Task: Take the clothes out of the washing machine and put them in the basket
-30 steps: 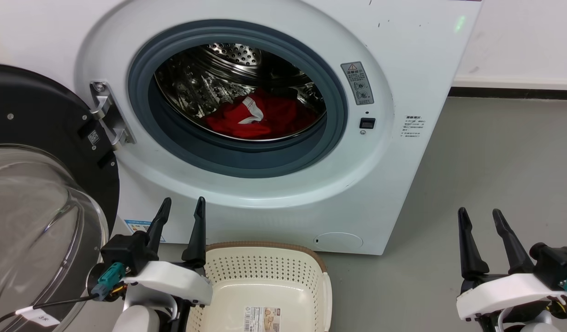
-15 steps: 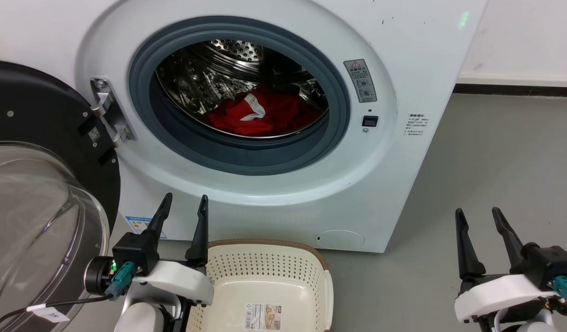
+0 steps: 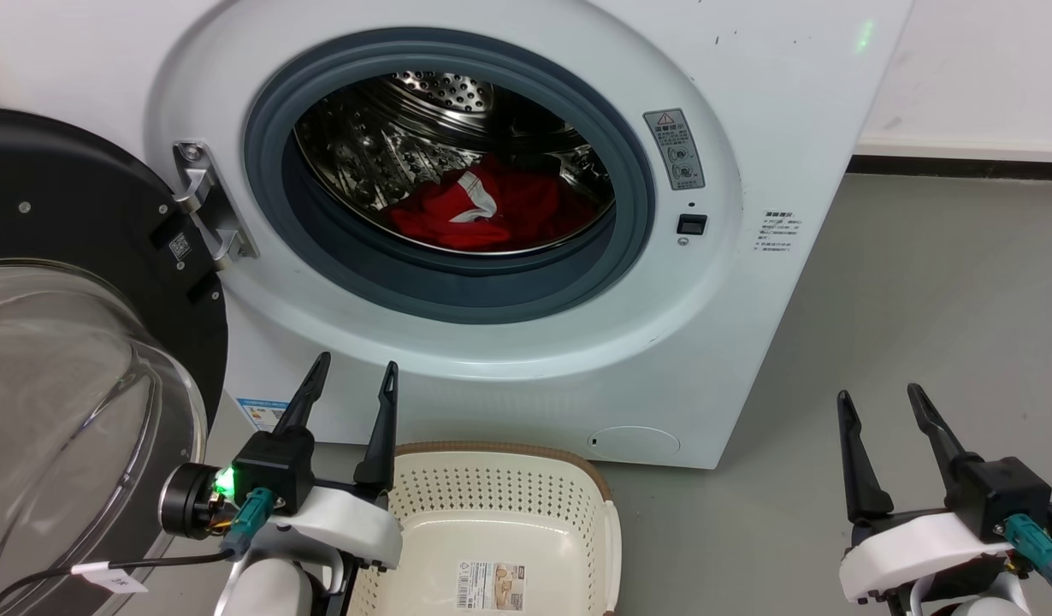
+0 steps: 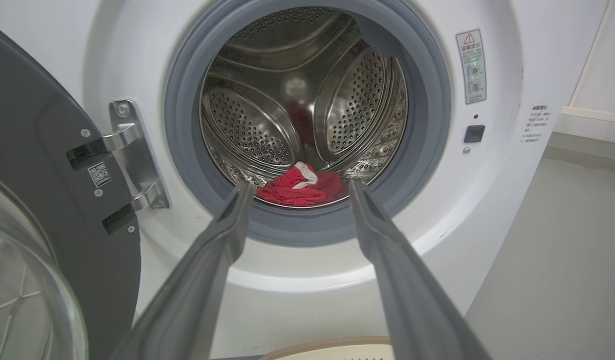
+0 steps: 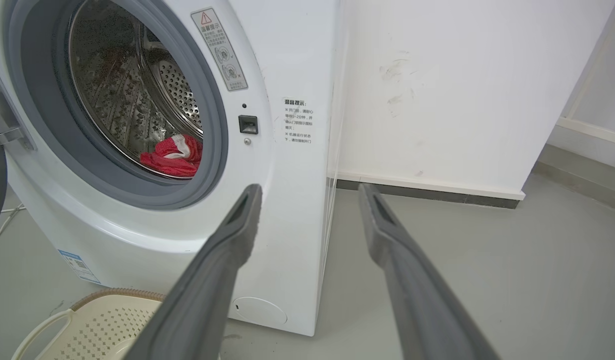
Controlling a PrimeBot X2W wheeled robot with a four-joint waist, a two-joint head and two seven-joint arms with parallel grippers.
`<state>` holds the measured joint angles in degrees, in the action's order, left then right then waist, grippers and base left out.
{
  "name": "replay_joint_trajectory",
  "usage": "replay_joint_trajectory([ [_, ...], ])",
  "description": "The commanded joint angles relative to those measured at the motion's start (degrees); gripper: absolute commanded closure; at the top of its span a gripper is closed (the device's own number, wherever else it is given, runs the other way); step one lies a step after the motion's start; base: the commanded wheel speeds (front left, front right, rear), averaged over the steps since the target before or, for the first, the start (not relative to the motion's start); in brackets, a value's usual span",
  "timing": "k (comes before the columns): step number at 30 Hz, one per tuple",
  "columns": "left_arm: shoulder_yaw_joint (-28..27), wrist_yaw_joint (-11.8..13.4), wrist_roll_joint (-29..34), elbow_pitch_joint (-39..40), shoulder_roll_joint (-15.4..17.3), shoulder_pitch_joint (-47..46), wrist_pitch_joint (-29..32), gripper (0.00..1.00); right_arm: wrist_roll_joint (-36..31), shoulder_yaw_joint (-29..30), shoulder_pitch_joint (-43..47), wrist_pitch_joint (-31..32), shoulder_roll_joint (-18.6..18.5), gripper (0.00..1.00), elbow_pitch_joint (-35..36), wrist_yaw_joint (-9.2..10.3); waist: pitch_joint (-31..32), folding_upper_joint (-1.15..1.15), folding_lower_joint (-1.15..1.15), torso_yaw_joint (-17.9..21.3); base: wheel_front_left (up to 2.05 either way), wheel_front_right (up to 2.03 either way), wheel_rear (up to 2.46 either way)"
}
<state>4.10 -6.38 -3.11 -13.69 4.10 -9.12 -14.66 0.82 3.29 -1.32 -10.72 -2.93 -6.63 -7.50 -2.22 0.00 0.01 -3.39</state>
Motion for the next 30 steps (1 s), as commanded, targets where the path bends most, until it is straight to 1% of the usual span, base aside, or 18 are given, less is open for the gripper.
replay_joint_trajectory([
  [1, 0.1, 0.1, 1.1, -0.1, 0.2, -0.6, -0.4, 0.0, -1.1, 0.0, -0.5, -0.5, 0.1, 0.0, -0.1, 0.02, 0.0, 0.0, -0.01, 0.0, 0.0, 0.0, 0.0],
  [3, 0.2, 0.1, 1.8, -0.1, 0.2, -0.5, -0.7, 0.0, -1.9, 0.0, -0.5, -0.6, 0.1, 0.0, -0.2, 0.02, 0.1, 0.0, -0.01, 0.0, 0.0, 0.0, 0.0],
  [20, -0.3, -0.2, 0.0, -0.4, -0.4, -1.3, -0.6, 0.0, -0.5, -0.3, -1.1, -0.8, 0.1, 0.0, -1.2, 0.02, -0.4, 0.0, -0.01, 0.2, 0.0, 0.0, 0.0],
  [25, -0.7, 0.3, 0.4, -0.8, -0.4, -4.7, -0.5, 0.0, -0.1, -1.5, -2.1, -0.7, 0.1, 0.0, -0.2, 0.02, -2.5, 0.0, -0.01, 1.3, 0.0, 0.0, 0.0],
  [30, -1.9, 0.4, 0.9, -3.0, 0.8, -11.1, -0.5, 0.0, 0.2, -3.6, -4.3, -0.2, 0.1, 0.0, 1.3, 0.02, -7.3, 0.0, -0.01, 3.8, 0.0, 0.0, 0.0],
])
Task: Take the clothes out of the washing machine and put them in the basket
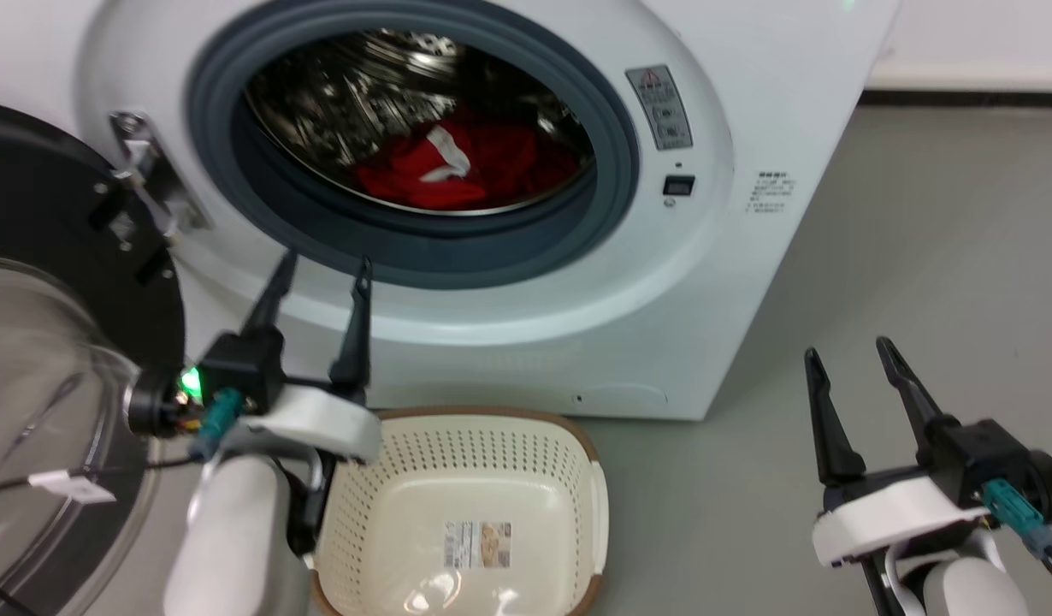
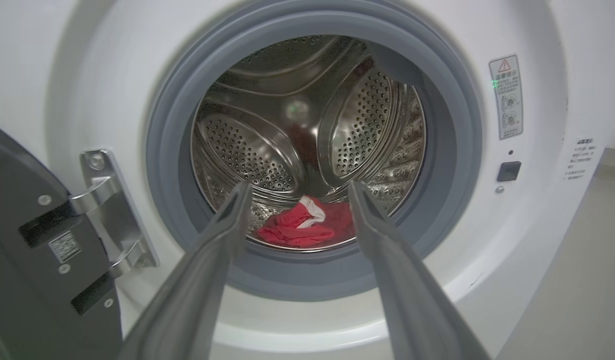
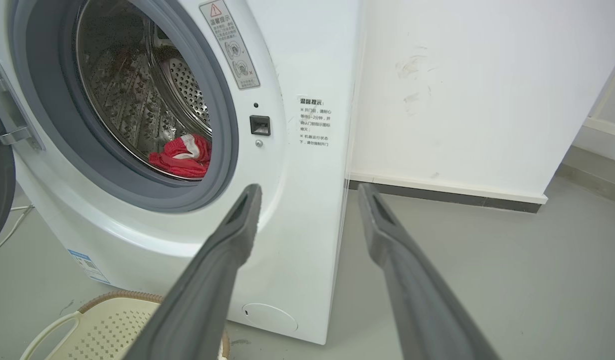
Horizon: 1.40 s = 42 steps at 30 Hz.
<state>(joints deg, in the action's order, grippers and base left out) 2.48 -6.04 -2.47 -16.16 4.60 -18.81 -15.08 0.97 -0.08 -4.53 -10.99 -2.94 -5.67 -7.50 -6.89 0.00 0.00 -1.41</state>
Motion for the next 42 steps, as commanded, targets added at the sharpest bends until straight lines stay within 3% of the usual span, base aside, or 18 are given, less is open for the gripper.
replay_joint_trajectory([
  [1, -0.5, 0.1, 0.3, -1.5, 0.9, -3.1, -0.1, 0.0, 0.1, -0.6, -1.6, 0.1, 0.1, 0.0, 0.8, 0.02, -4.0, 0.0, 0.0, 2.5, 0.0, 0.0, 0.0],
  [12, -2.0, -0.3, 1.4, -15.4, 7.3, -21.2, -0.1, 0.0, 2.3, -5.3, -7.2, -1.3, 0.1, 0.0, 1.7, 0.03, -17.2, 0.0, 0.0, 10.4, 0.0, 0.0, 0.0],
  [25, -1.5, -0.6, 3.0, -34.6, 16.7, -39.9, 3.6, 0.0, 7.4, -11.8, -11.3, -3.9, 0.1, 0.0, -1.6, 0.02, -24.9, 0.0, 0.0, 18.5, 0.0, 0.0, 0.0],
  [35, 2.3, -1.4, 3.8, -45.0, 24.6, -53.5, 18.2, 0.0, 12.1, -15.3, -13.4, -4.2, 0.1, 0.0, -2.6, 0.03, -29.6, 0.0, 0.0, 23.4, 0.0, 0.0, 0.0],
  [42, 6.1, -1.4, -0.8, -50.0, 27.4, -60.1, 31.7, 0.0, 14.1, -17.0, -13.8, -4.2, 0.1, 0.0, -2.2, 0.03, -31.0, 0.0, 0.0, 25.2, 0.0, 0.0, 0.0],
])
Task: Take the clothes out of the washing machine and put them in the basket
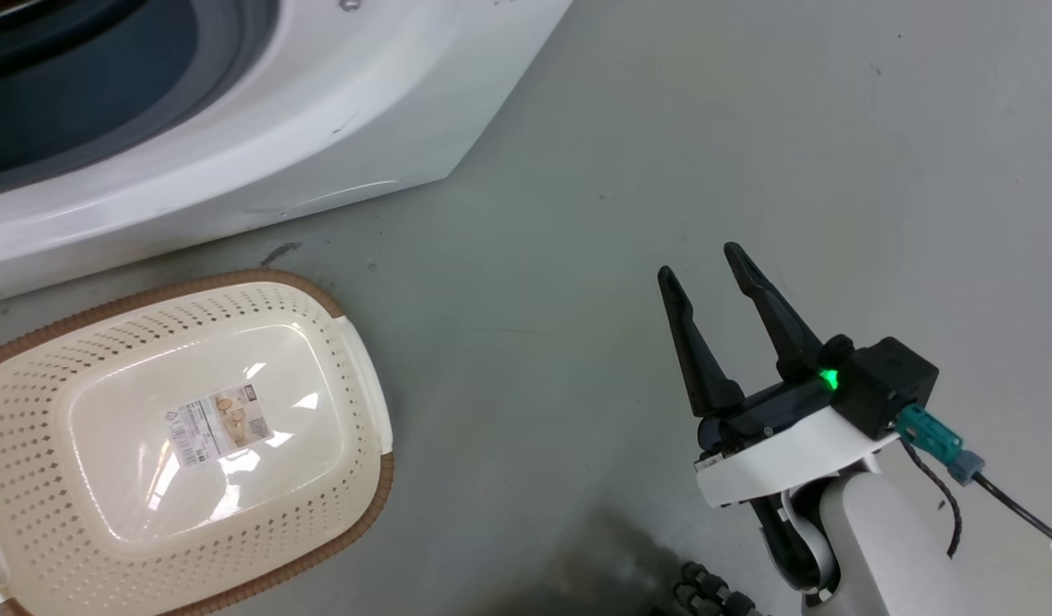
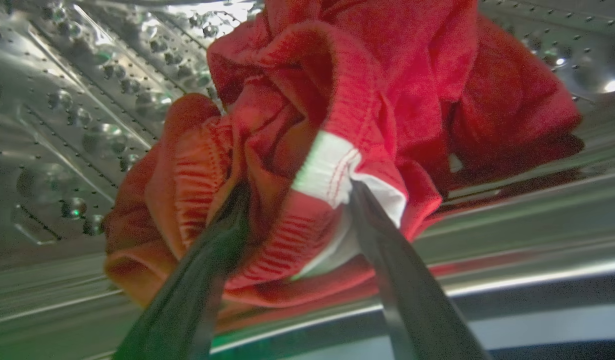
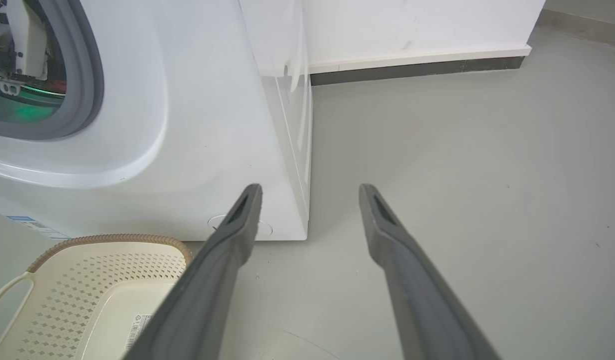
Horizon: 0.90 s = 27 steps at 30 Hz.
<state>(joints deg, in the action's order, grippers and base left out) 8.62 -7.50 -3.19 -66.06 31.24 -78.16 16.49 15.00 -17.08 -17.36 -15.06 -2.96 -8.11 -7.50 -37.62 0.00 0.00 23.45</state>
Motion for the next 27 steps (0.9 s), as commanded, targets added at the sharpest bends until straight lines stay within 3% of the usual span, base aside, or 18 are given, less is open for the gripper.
replay_joint_trajectory([
  [1, 0.4, 0.1, -1.0, -0.7, 0.9, -1.4, 2.2, 0.0, 0.2, -0.2, -1.0, -0.2, 0.1, 0.0, 0.3, 0.03, -0.4, 0.0, 0.0, 0.5, 0.0, 0.0, 0.0],
  [2, 1.1, 0.0, -1.9, -1.1, 0.8, -1.7, 4.3, 0.55, 0.5, -0.4, -1.0, -0.2, 0.1, 0.0, 0.3, 0.03, -0.5, 0.0, 0.0, 0.7, 0.0, 0.0, 0.0],
  [3, 1.6, 0.0, -2.5, -1.2, 1.1, -2.1, 5.9, 0.82, 0.7, -0.6, -1.0, -0.2, 0.1, 0.0, 0.4, 0.02, -0.5, 0.0, 0.0, 0.9, 0.0, 0.0, 0.0],
  [4, 1.9, 0.0, -3.3, -1.4, 1.5, -2.7, 7.5, 1.0, 0.9, -0.7, -0.9, -0.2, 0.1, 0.0, 0.5, 0.03, -0.6, 0.0, 0.0, 1.0, 0.0, 0.0, 0.0],
  [9, 3.5, 0.0, -6.1, -0.3, 2.9, -3.4, 11.2, 1.0, 1.8, -1.2, -0.7, -0.2, 0.1, 0.0, 0.2, 0.02, -0.7, 0.0, 0.0, 1.3, 0.0, 0.0, 0.0],
  [12, 4.0, 0.0, -6.6, 1.6, 3.7, -2.0, 8.6, 1.0, 2.0, -1.1, -0.9, -0.2, 0.2, 0.0, -0.2, 0.02, -0.2, 0.0, 0.0, 0.9, 0.0, 0.0, 0.0],
  [19, 4.7, 2.0, -6.6, 6.5, 1.5, 6.3, -8.9, 1.0, 0.4, -0.2, -1.0, -0.1, 0.1, 0.0, -2.1, 0.03, 5.1, 0.0, 0.0, -1.8, 0.0, 0.0, 0.0],
  [24, 4.2, 3.7, -7.9, 7.8, -1.6, 14.1, -22.8, 1.0, -1.3, 1.0, 0.4, -0.1, 0.1, 0.0, -3.8, 0.03, 11.1, 0.0, 0.0, -3.9, 0.0, 0.0, 0.0],
  [27, 3.1, 3.5, -9.8, 7.3, -4.1, 18.5, -28.0, 1.0, -2.3, 1.6, 1.6, -0.1, 0.1, 0.0, -4.9, 0.03, 14.6, 0.0, 0.0, -5.2, 0.0, 0.0, 0.0],
])
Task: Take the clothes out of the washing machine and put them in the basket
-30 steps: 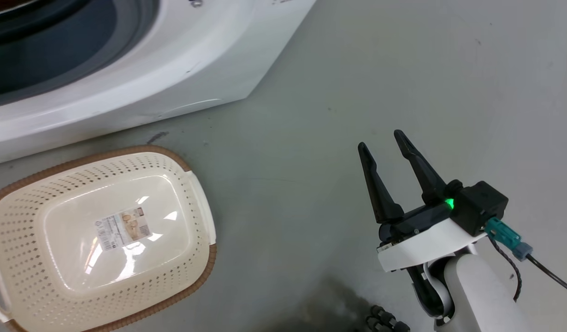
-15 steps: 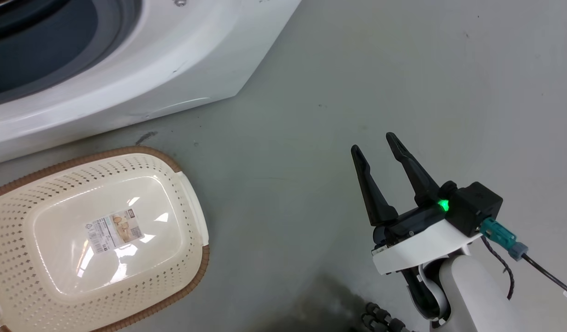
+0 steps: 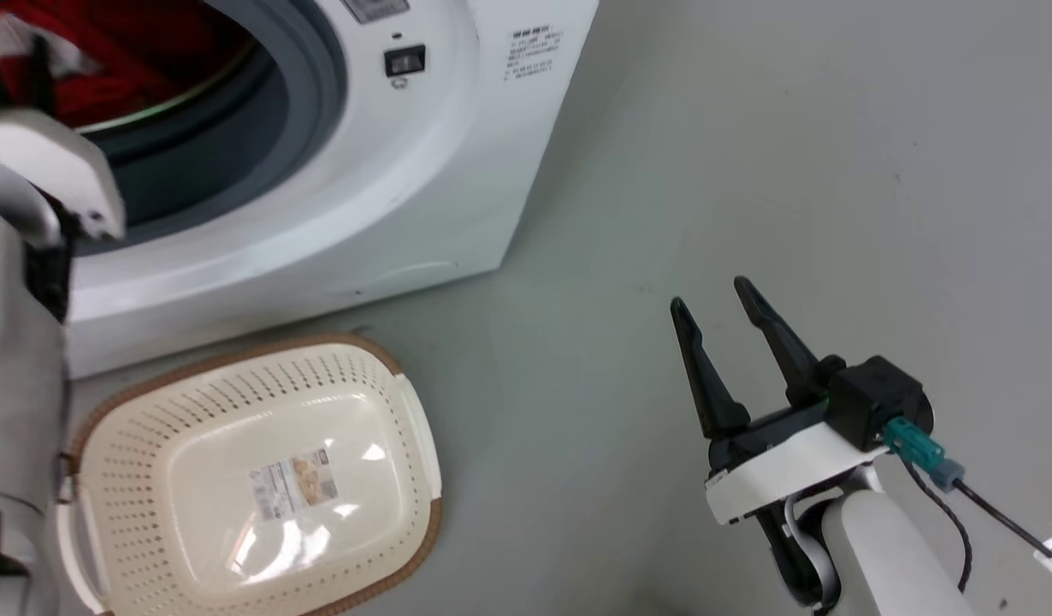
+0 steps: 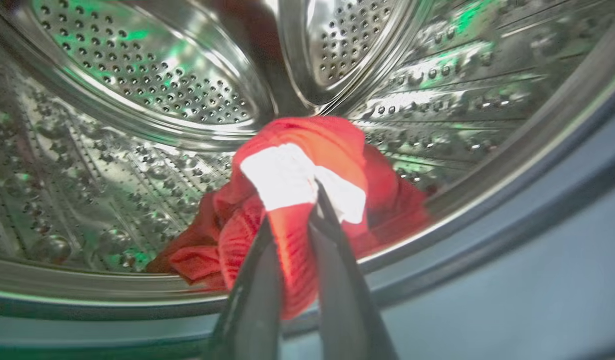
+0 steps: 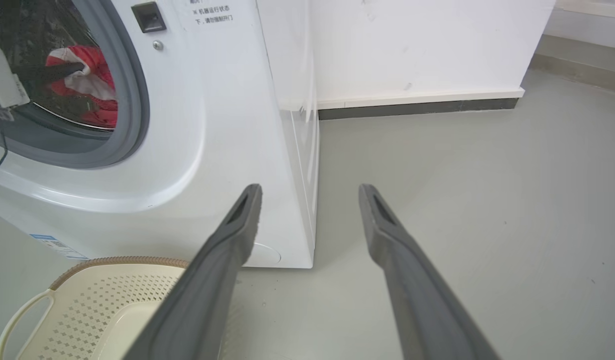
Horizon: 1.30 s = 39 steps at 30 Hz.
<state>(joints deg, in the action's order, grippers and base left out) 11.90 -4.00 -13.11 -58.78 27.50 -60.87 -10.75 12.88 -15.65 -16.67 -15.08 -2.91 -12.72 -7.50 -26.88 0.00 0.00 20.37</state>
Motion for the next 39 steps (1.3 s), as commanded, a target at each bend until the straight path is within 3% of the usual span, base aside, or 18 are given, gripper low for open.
replay_joint_trajectory([
  [1, -0.5, 0.1, -0.6, 0.3, -0.9, 2.5, -1.9, 1.0, -0.4, 0.3, 1.3, -0.1, 0.1, 0.0, -0.7, 0.03, 5.0, 0.0, 0.0, -2.5, 0.0, 0.0, 0.0],
  [7, -1.5, 0.6, -2.2, 5.7, -4.7, 10.7, -4.5, 1.0, -1.9, 1.4, 3.9, -0.1, 0.1, 0.0, -2.8, 0.03, 11.4, 0.0, 0.0, -4.9, 0.0, 0.0, 0.0],
  [22, -8.1, 2.3, -1.4, 42.7, -12.9, 35.3, -4.4, 1.0, -3.4, 5.2, 10.0, 2.4, 0.0, 0.0, -3.1, 0.02, 21.4, 0.0, 0.0, -10.7, 0.0, 0.0, 0.0],
  [27, -8.0, 1.9, -0.7, 52.2, -15.9, 44.8, -4.5, 1.0, -3.4, 7.2, 12.7, 3.5, 0.0, 0.0, -2.5, 0.02, 24.7, 0.0, 0.0, -13.0, 0.0, 0.0, 0.0],
  [32, -7.2, 1.4, -1.0, 56.9, -18.8, 54.2, -4.5, 1.0, -4.8, 8.1, 14.5, 5.4, 0.0, 0.0, -0.7, 0.02, 25.6, 0.0, 0.0, -15.6, 0.0, 0.0, 0.0],
  [39, -4.5, 1.7, -0.5, 53.3, -21.8, 60.9, -4.5, 1.0, -5.8, 8.8, 14.4, 7.2, 0.0, 0.0, 2.9, 0.02, 21.8, 0.0, 0.0, -18.4, 0.0, 0.0, 0.0],
])
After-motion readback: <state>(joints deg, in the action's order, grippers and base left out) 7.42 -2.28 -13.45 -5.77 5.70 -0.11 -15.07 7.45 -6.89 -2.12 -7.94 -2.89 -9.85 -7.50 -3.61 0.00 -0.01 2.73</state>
